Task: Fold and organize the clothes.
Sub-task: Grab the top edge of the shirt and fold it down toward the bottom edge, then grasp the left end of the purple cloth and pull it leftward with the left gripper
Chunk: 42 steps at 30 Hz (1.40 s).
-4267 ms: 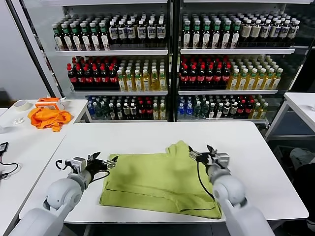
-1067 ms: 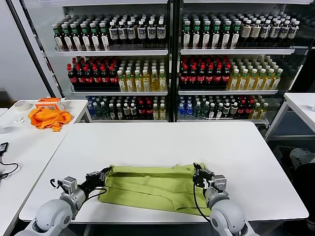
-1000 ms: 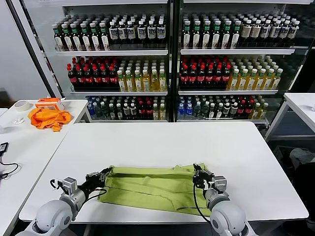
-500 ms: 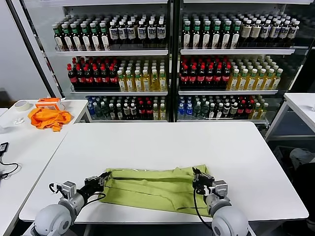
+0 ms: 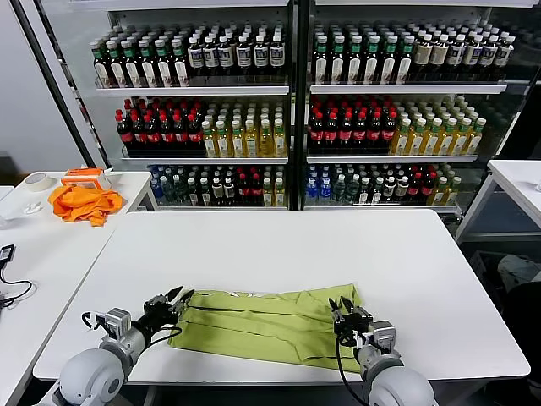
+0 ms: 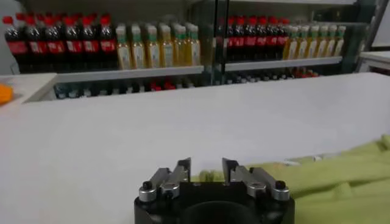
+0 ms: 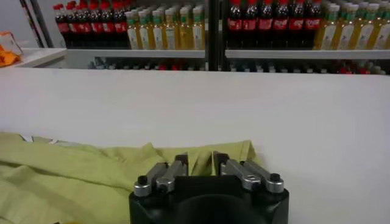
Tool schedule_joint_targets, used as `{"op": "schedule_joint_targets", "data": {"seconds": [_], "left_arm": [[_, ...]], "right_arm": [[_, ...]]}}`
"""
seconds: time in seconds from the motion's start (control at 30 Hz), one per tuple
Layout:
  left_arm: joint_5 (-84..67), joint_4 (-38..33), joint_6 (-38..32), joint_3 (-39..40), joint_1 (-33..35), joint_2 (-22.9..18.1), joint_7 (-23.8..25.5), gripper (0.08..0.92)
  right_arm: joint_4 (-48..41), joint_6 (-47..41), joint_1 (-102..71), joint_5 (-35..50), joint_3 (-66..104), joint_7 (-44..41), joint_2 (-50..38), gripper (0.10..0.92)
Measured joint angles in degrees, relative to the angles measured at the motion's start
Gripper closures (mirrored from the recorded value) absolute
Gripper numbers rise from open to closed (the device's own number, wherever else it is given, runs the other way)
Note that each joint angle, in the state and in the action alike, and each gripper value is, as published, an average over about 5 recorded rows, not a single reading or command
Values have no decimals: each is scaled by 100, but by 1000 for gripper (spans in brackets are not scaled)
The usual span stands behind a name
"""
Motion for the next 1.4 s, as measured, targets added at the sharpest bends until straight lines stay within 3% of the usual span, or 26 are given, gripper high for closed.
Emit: {"op": "schedule_joint_targets", "data": {"seconds": [0.3, 0.5, 0.8, 1.27, 1.4], "left_arm": [[-59, -129, 172, 389, 14, -212, -989, 228], [-123, -126, 264, 569, -22, -352, -1435, 183], [-245, -124, 271, 688, 2, -474, -1796, 406], [57, -81, 273, 930, 18, -656, -1896, 813], [327, -70, 276, 917, 35, -652, -1917, 886]], "right_arm": [[332, -12, -375, -174, 203, 16, -1, 248], [385, -12, -475, -252, 259, 29, 3, 204], [399, -2, -551, -338, 261, 50, 31, 203], [423, 13, -620, -426, 226, 86, 34, 203], [429, 11, -613, -447, 210, 92, 20, 203]]}}
